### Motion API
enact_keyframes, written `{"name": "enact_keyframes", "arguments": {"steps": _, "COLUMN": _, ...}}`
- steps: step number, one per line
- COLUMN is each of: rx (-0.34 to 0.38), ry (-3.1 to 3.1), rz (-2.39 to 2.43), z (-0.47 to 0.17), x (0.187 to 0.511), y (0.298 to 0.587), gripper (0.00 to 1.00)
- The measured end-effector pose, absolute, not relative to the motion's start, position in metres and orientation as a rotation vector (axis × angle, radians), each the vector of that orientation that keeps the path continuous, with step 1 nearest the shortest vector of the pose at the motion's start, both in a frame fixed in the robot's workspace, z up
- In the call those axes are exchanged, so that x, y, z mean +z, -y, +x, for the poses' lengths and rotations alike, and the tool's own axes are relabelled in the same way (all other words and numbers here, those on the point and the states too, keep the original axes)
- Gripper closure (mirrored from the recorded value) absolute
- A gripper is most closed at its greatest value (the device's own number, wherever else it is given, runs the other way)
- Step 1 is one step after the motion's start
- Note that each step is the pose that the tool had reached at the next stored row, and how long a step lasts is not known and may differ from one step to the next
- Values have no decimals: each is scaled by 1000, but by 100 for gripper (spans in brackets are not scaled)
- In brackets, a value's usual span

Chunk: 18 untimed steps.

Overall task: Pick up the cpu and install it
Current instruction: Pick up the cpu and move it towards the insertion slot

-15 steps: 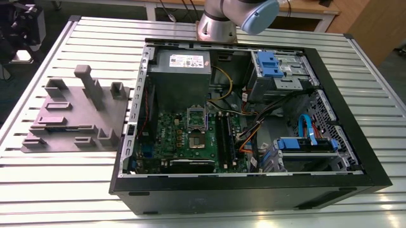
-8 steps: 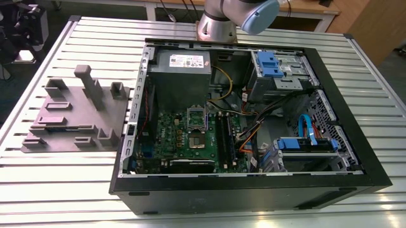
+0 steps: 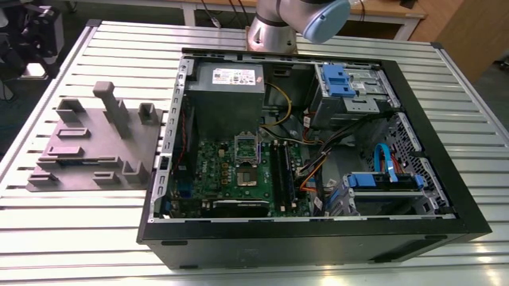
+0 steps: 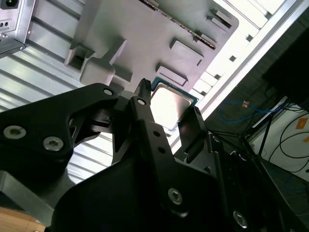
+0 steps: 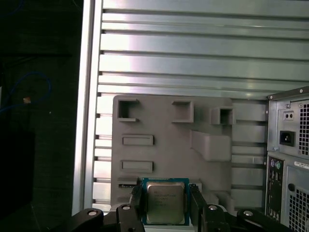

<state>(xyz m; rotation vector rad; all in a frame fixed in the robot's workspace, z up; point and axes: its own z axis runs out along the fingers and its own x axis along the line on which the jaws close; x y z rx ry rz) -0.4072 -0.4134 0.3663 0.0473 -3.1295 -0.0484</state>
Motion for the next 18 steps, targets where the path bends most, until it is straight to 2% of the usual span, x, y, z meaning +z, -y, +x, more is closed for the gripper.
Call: {"name": "enact_keyframes", "arguments": {"steps": 18, "rx": -48, "ry": 3129, "rz": 47, "z": -398, "x": 366, "y": 413, "gripper": 53}}
